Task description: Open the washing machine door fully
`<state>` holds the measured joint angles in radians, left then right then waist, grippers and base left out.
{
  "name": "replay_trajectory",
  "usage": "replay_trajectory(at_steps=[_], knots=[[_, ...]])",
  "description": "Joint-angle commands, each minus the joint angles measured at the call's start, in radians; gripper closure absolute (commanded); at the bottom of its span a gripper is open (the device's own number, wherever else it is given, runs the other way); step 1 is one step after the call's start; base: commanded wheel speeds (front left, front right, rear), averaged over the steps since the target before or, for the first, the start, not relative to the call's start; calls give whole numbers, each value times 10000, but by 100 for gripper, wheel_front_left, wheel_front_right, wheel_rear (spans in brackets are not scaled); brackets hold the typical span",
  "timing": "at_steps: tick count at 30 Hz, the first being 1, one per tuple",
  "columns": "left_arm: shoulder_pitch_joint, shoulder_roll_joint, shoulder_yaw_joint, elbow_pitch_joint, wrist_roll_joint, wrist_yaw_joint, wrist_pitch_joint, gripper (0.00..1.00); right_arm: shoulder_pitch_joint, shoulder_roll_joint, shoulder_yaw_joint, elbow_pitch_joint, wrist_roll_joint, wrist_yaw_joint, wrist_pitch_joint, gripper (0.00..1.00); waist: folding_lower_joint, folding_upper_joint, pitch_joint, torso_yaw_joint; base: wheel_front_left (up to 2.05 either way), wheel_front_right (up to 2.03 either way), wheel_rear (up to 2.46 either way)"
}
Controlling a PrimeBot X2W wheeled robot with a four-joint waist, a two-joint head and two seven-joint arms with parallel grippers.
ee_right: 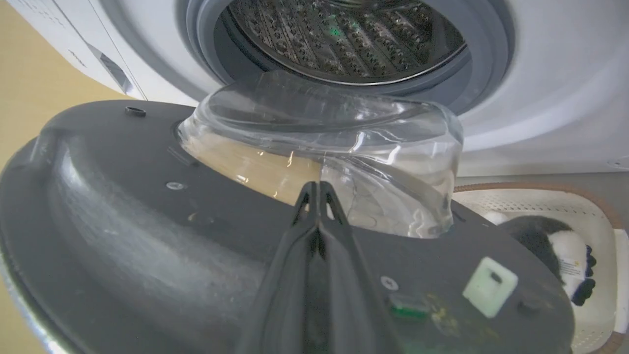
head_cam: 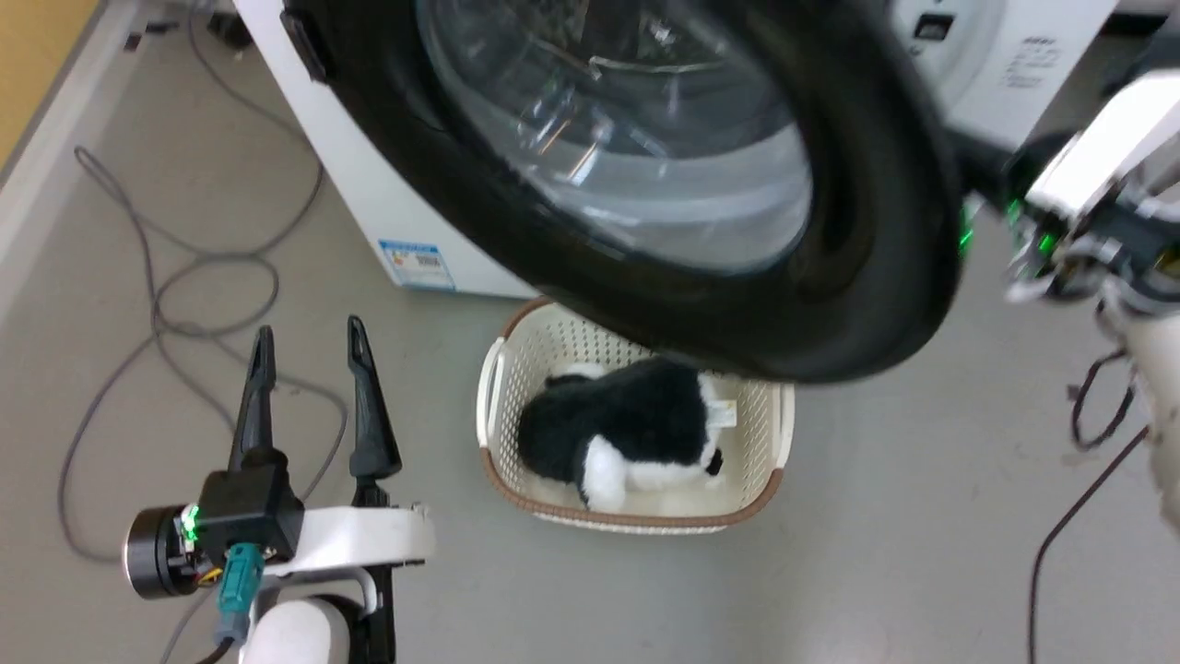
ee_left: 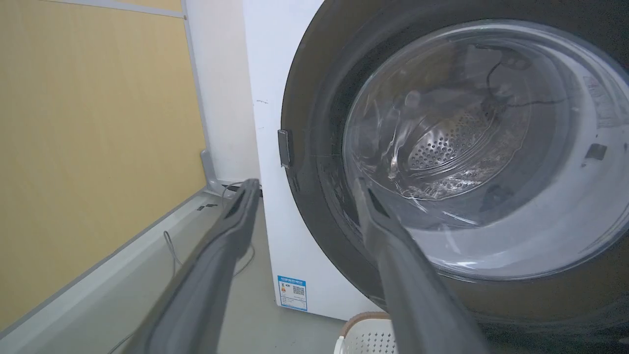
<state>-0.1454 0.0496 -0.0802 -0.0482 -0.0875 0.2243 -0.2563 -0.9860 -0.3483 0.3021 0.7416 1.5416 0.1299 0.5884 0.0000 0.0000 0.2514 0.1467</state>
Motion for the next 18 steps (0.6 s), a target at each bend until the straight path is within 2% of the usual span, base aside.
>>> replay_trajectory(at_steps=[1, 9, 18], knots=[[137, 6, 37, 41, 100, -67, -55, 0, 443, 64, 117, -179, 45, 8, 133, 100, 0, 0, -254, -145, 0, 0, 0], [592, 6, -5, 246, 235, -278, -55, 0, 2381, 264, 730, -1926, 178, 8, 782, 100, 0, 0, -927, -324, 0, 0, 0], [998, 6, -58, 389, 260, -297, -55, 0, 4166, 714, 1316, -3949, 285, 8, 946, 100, 0, 0, -1355, -423, 0, 0, 0]])
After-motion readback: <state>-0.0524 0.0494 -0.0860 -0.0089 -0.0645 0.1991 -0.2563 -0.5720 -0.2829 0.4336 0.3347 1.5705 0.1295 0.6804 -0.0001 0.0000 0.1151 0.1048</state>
